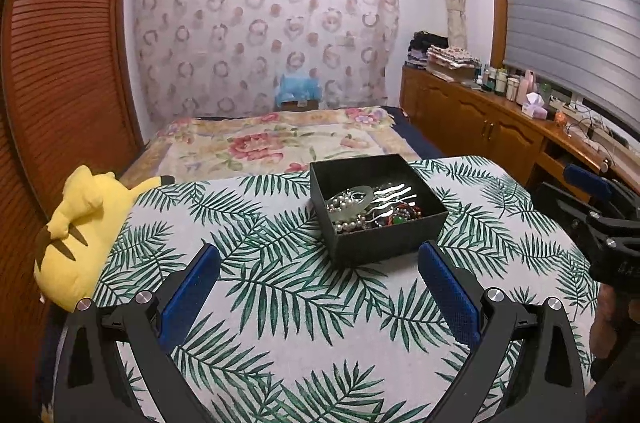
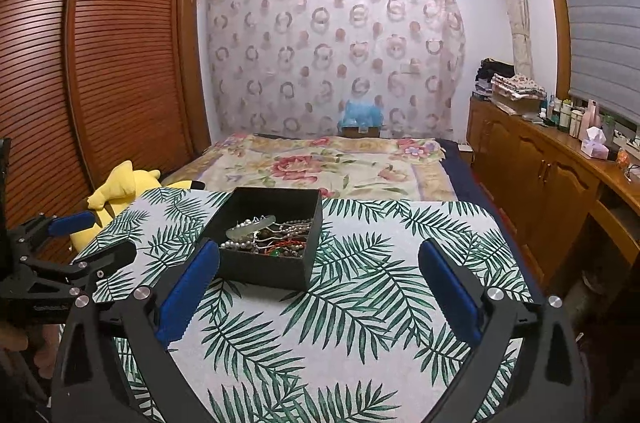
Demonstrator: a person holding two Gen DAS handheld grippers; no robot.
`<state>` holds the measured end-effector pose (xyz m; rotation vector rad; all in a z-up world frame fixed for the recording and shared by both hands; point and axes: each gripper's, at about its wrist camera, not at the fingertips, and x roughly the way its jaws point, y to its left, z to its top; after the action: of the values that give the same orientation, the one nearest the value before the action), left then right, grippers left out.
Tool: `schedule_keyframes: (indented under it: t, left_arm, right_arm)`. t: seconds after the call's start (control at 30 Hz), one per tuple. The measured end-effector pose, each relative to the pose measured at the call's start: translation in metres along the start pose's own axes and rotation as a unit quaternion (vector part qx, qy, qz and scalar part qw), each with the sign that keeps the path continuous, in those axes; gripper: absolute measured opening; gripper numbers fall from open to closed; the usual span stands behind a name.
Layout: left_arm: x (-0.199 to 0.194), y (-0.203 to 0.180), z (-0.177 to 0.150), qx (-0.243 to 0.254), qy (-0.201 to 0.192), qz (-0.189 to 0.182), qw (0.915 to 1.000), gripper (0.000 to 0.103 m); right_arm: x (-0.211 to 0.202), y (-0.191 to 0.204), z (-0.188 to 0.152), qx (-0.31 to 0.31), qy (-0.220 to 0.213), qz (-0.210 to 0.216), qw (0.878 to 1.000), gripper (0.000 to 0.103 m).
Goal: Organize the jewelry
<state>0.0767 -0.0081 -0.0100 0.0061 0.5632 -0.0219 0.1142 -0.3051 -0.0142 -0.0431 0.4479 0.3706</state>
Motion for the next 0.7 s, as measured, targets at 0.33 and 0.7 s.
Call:
schedule_keyframes:
  t: [0.33,0.7]
  left_arm:
    - [-0.0011,-0.0014,0.0006,-0.002,-0.002,-0.001,1.0000,0.095]
    - [-0.0014,-0.0023,0.0004,-0.006,-0.003,-0.002,1.0000,0.095]
  right_arm:
    - [0.0008,0.0007,-0.0023,0.000,0.000,0.002,1.000,0.100]
    - [0.0007,0.0007,-0.0024,0.001,0.000,0.002,1.000,0.100]
